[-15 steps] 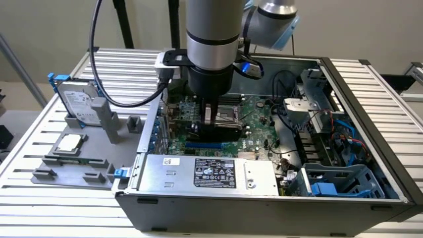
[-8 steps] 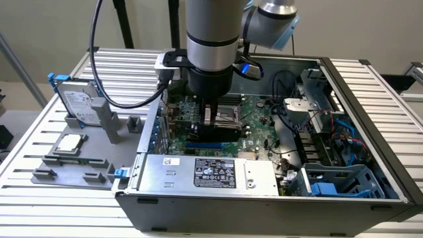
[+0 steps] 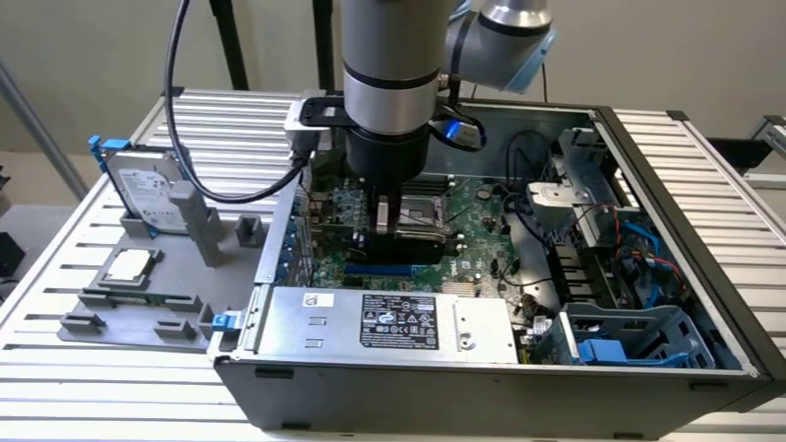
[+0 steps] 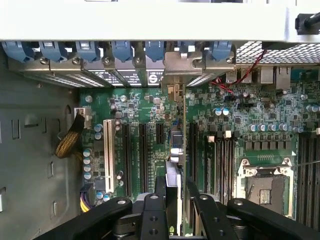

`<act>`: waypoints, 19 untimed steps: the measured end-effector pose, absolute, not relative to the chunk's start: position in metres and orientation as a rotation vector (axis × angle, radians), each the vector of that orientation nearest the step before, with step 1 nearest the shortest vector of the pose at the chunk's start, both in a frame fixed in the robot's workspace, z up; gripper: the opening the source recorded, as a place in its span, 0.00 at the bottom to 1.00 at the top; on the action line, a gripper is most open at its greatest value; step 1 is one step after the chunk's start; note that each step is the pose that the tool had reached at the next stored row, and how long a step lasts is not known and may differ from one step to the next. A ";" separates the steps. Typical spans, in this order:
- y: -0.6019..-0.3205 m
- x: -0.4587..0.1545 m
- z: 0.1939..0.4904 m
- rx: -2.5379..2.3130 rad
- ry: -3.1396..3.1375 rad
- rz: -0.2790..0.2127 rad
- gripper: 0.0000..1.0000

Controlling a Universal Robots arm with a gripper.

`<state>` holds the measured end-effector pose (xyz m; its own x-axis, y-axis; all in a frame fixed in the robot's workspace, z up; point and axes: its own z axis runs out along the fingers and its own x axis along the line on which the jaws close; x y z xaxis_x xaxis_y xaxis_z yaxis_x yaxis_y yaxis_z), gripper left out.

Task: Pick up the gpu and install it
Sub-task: 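Insert the gpu into the slot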

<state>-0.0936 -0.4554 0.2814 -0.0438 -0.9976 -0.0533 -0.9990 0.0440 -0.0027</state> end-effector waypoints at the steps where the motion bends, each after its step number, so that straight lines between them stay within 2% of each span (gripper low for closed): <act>1: -0.455 -0.094 0.281 -2.144 2.240 0.054 0.00; 19: -0.454 -0.096 0.274 -2.140 2.244 0.054 0.00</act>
<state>-0.0960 -0.4535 0.2736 -0.0477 -0.9974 -0.0534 -0.9988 0.0479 -0.0024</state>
